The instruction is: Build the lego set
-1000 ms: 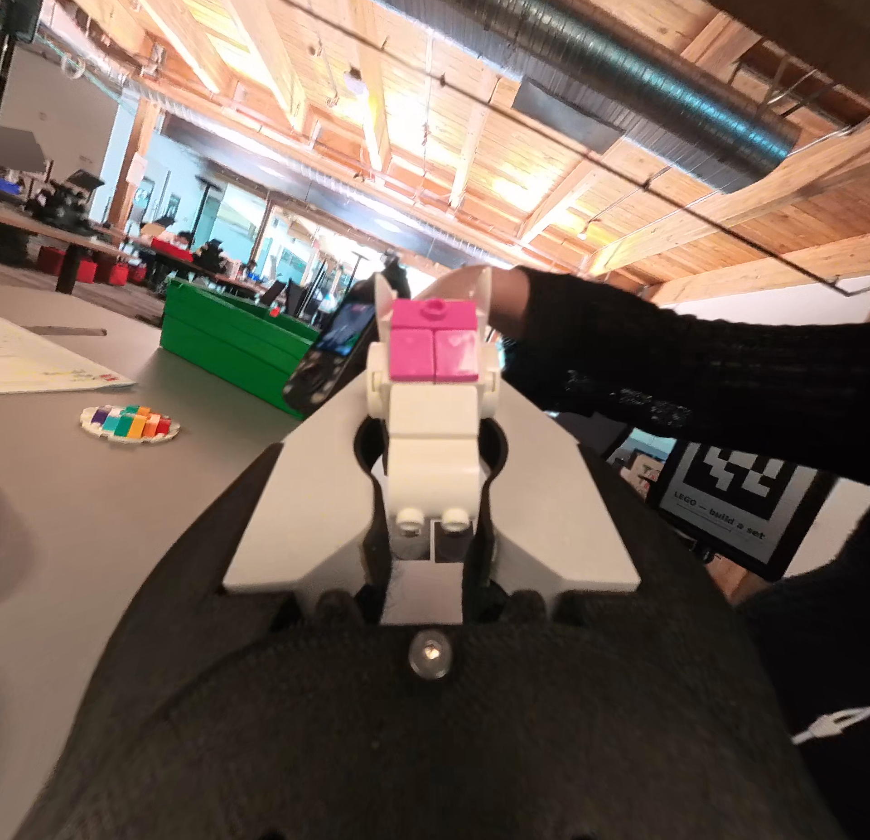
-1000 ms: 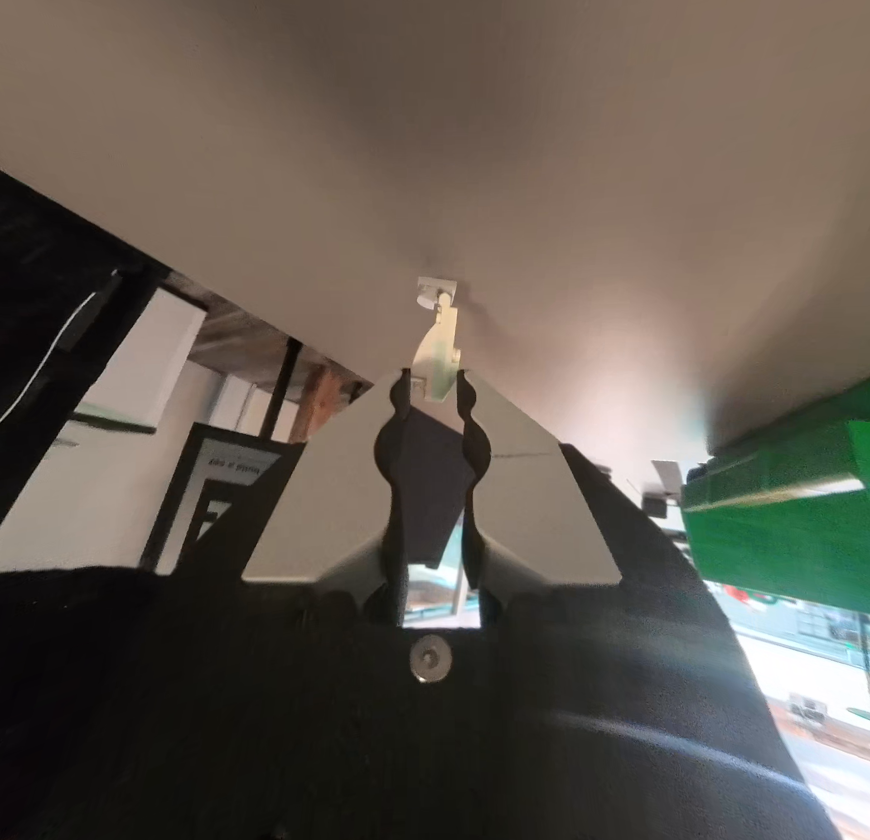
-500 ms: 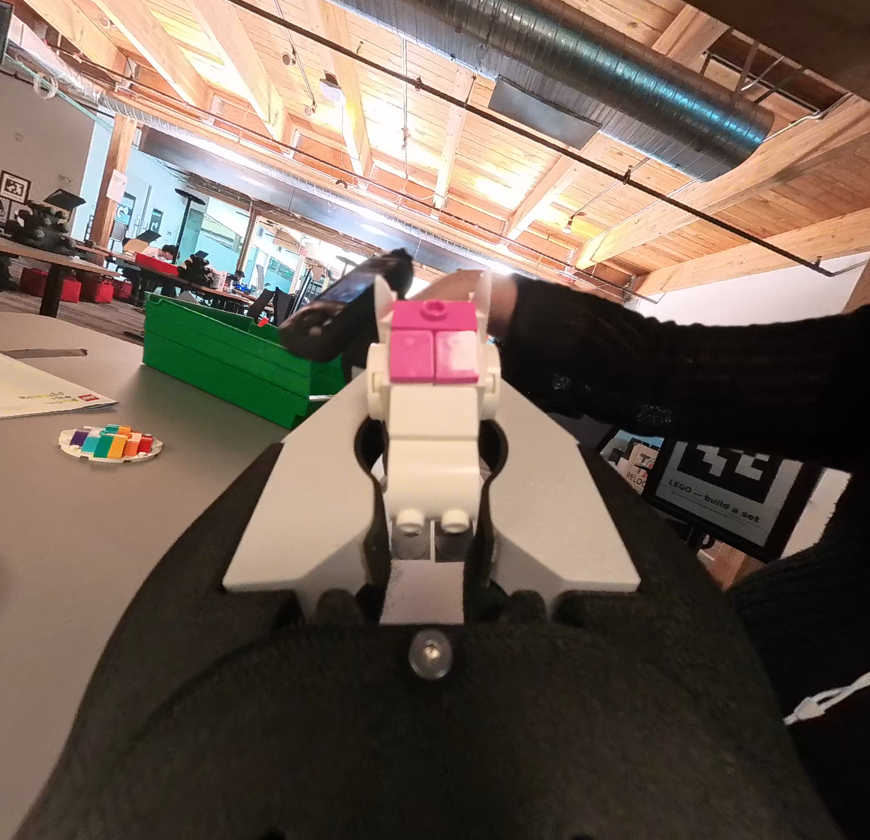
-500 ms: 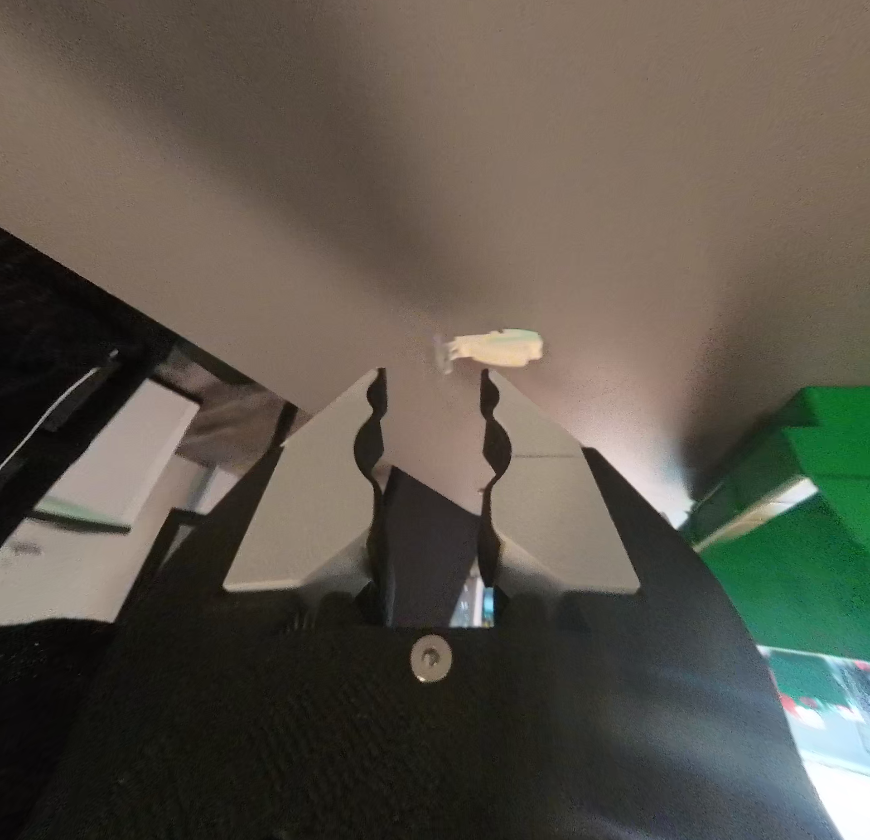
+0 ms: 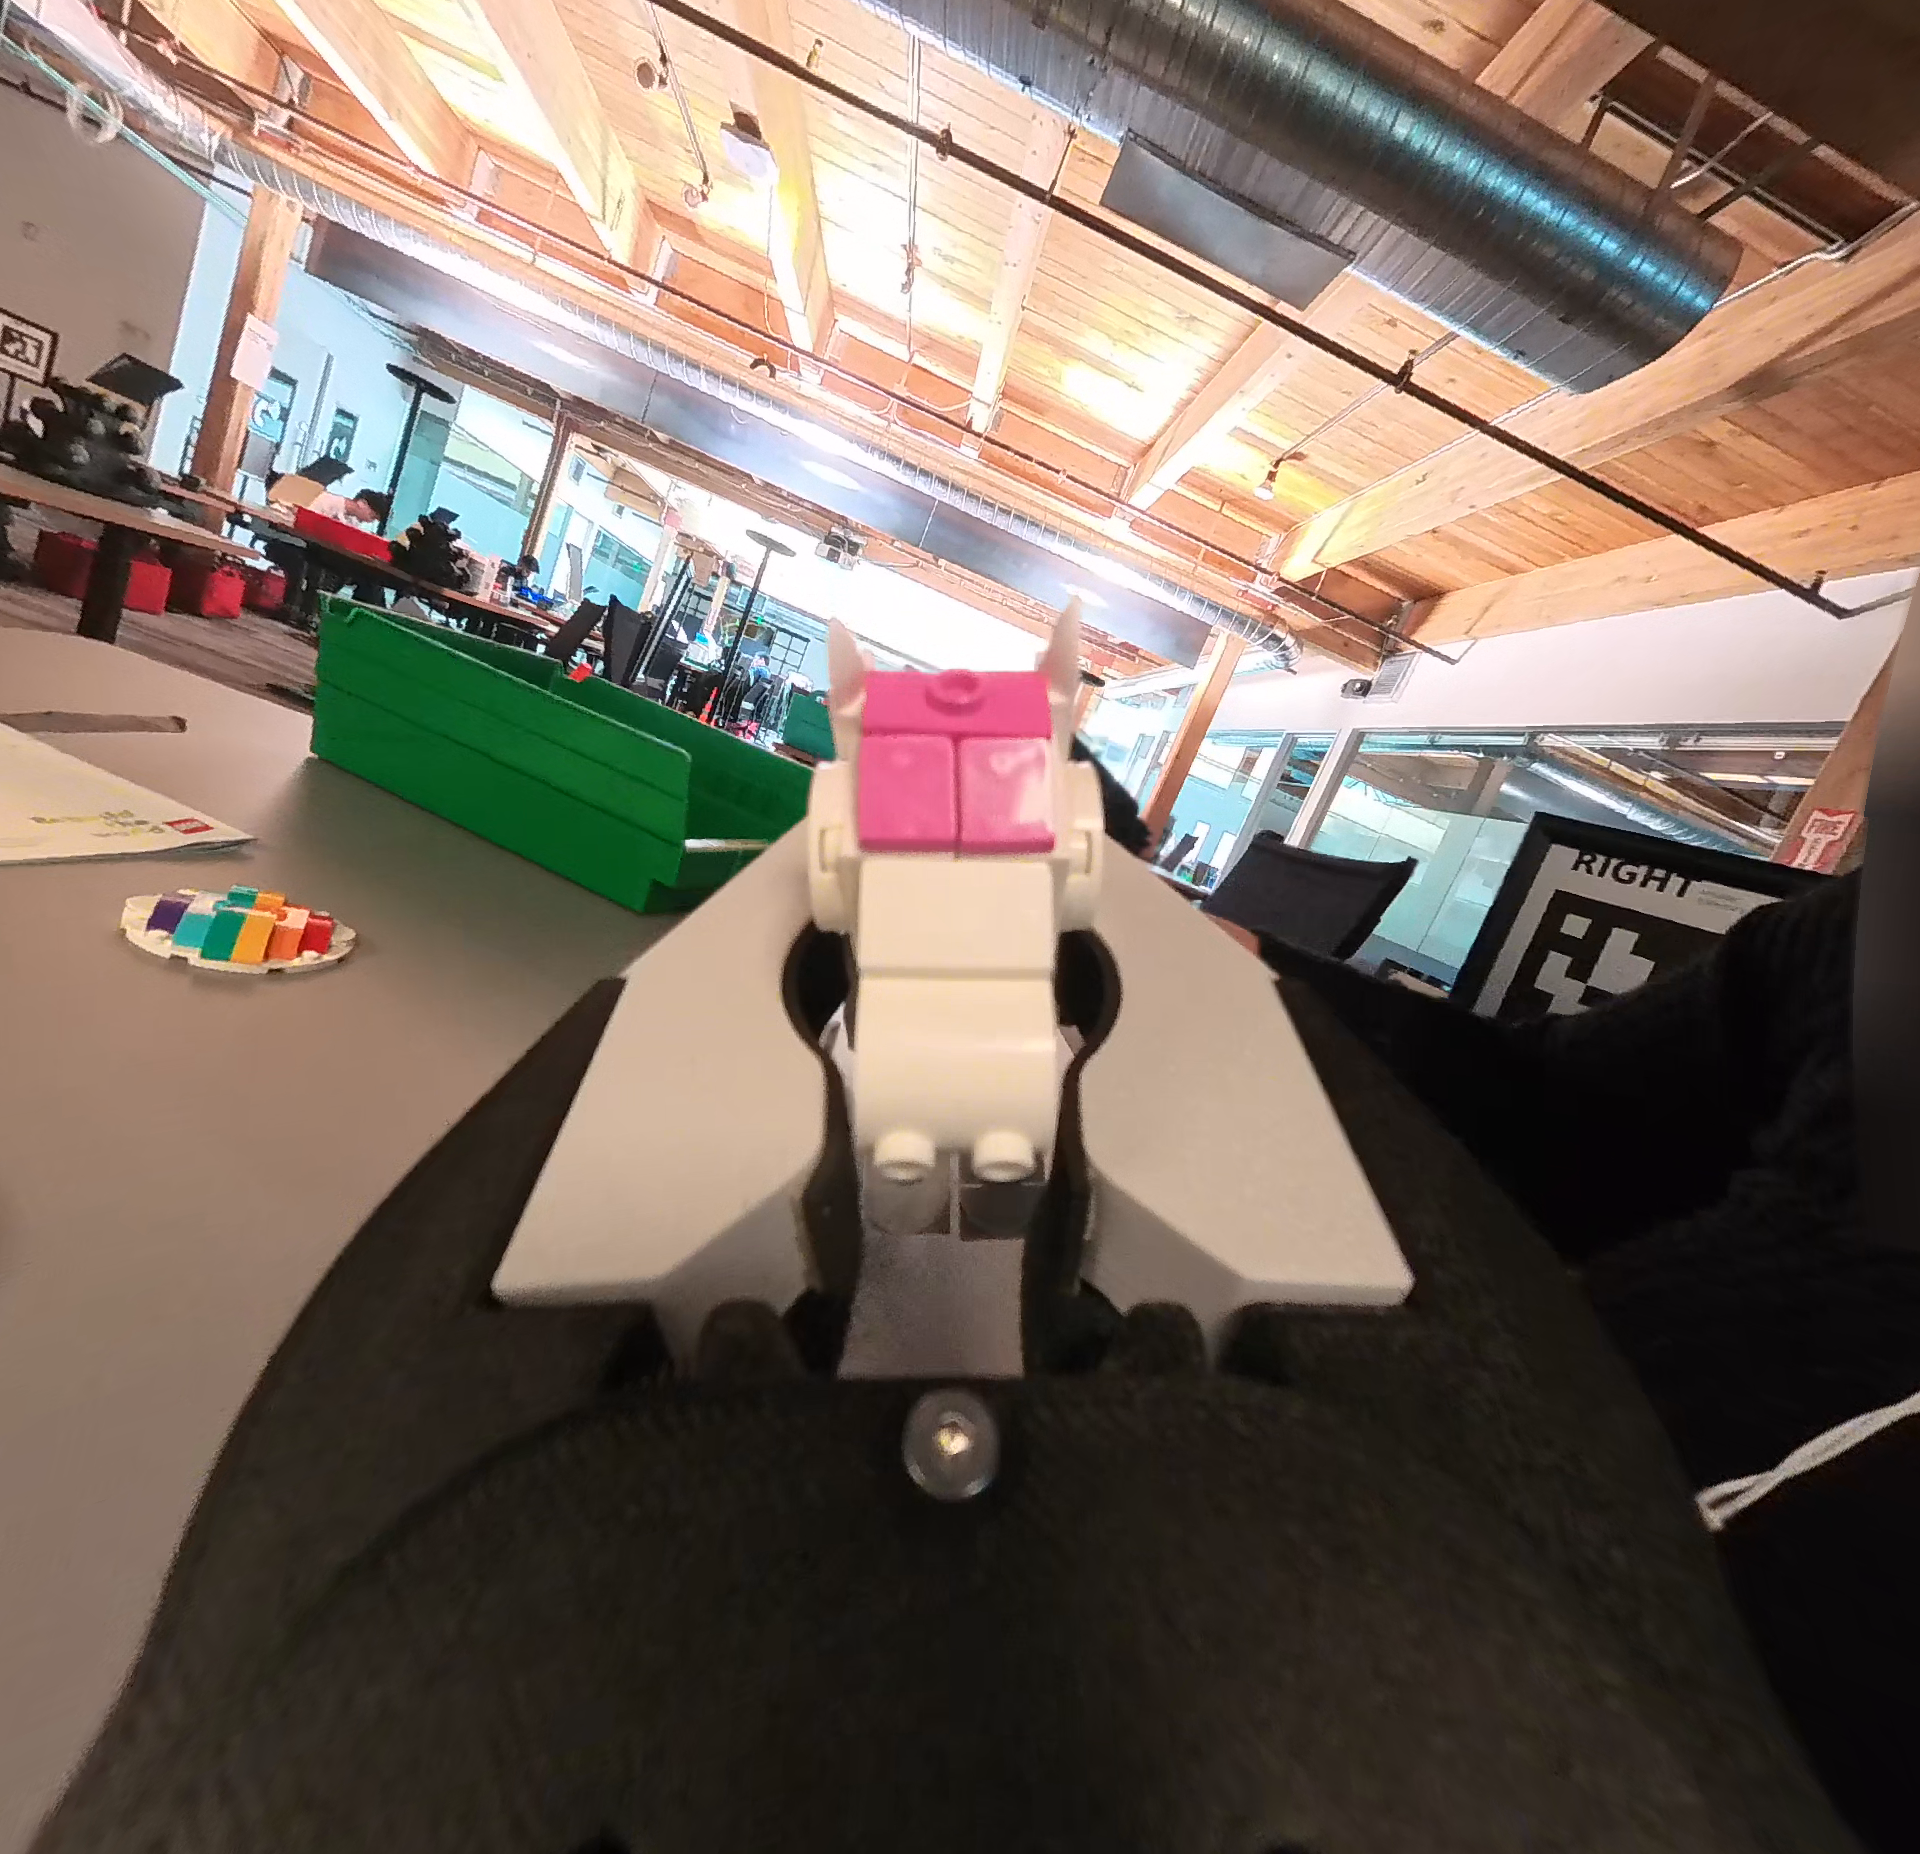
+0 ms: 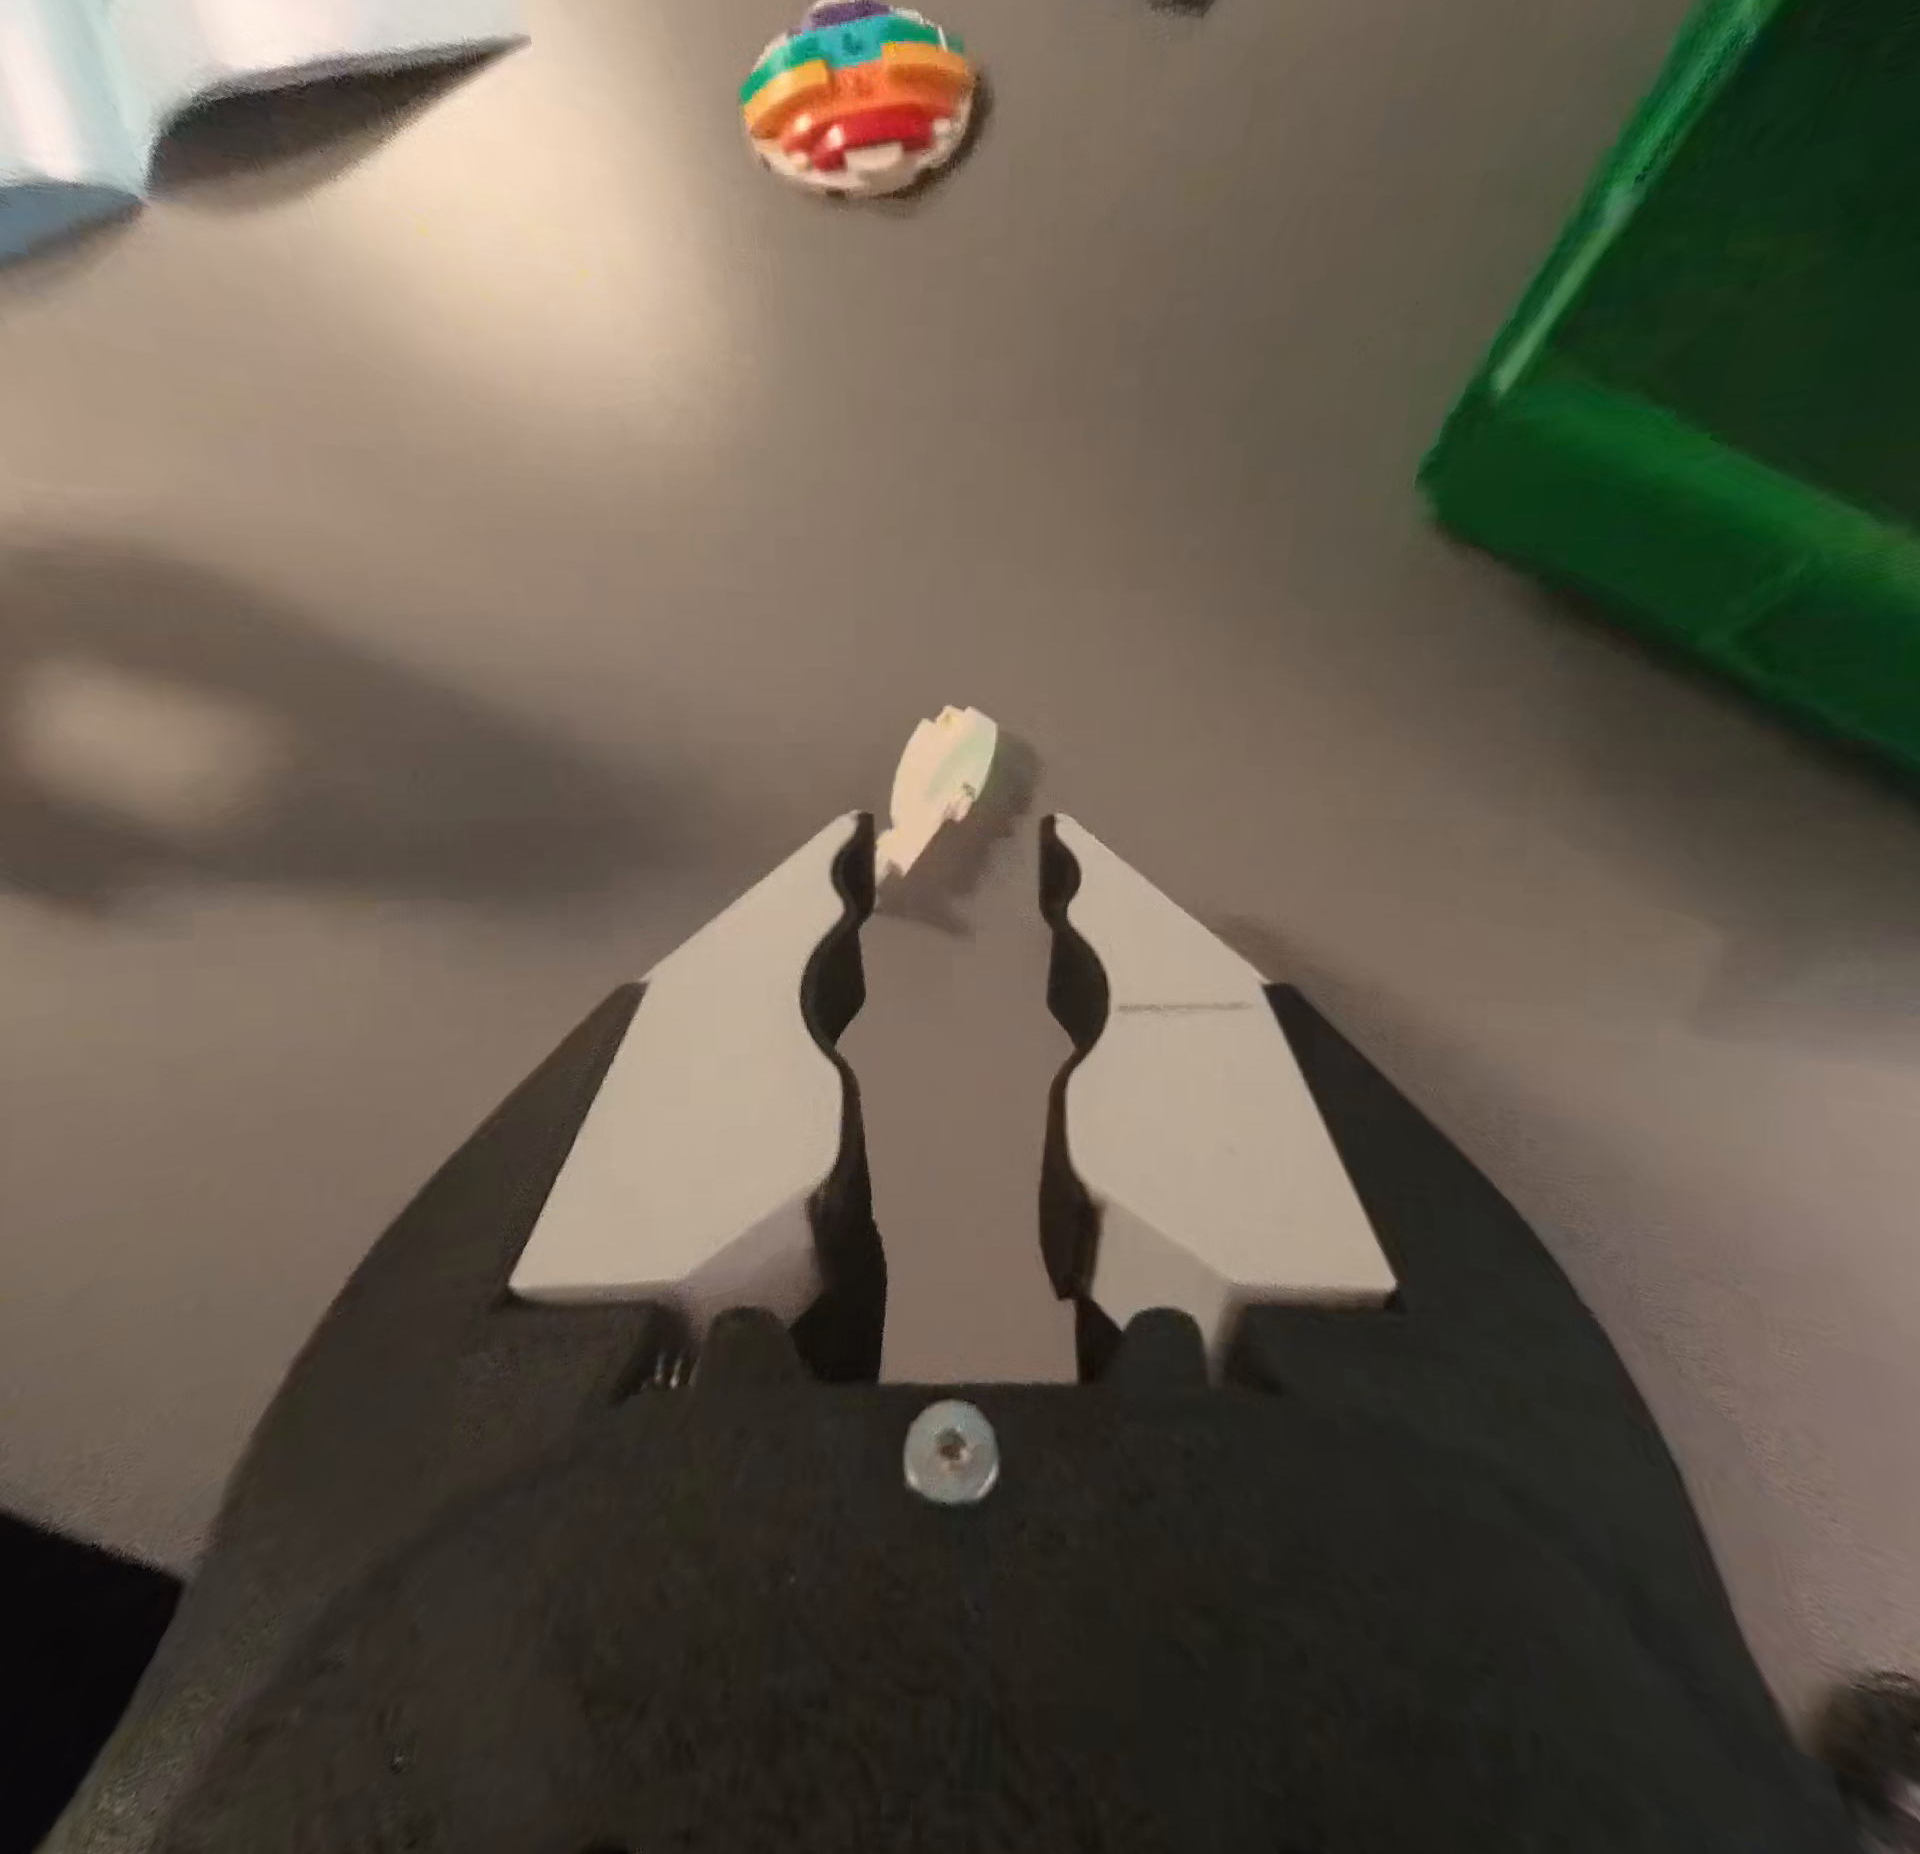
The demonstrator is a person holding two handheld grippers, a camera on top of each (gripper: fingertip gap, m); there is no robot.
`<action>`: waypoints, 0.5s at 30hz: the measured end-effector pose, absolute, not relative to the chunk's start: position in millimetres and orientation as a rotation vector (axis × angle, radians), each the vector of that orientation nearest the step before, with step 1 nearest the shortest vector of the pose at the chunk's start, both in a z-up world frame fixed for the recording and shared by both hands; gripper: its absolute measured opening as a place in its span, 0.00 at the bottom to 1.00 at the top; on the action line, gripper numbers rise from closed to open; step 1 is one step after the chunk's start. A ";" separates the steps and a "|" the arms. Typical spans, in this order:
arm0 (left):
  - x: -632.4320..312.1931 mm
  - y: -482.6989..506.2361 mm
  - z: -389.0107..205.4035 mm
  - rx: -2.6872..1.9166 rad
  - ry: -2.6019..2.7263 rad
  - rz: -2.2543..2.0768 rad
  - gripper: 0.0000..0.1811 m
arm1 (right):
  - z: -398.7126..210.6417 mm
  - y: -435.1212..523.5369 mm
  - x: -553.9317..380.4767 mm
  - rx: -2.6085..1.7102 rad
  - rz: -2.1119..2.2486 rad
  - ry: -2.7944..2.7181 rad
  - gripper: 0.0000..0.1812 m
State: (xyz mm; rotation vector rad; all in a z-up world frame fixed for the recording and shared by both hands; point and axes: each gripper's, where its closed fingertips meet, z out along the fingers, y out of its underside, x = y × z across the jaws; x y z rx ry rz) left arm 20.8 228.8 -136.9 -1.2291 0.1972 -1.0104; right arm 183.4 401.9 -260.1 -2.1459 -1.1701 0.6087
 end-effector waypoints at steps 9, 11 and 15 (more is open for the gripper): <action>22.6 231.0 -141.4 -1.256 0.207 -1.008 0.20 | -283.9 396.1 165.8 -2.188 0.681 -1.343 0.14; 20.7 231.2 -140.5 -1.250 0.196 -1.014 0.20 | -283.4 393.1 160.4 -2.058 0.505 -1.508 0.07; 17.2 231.8 -139.4 -1.245 0.178 -1.019 0.20 | -271.9 355.9 132.0 -1.394 0.215 -1.981 0.07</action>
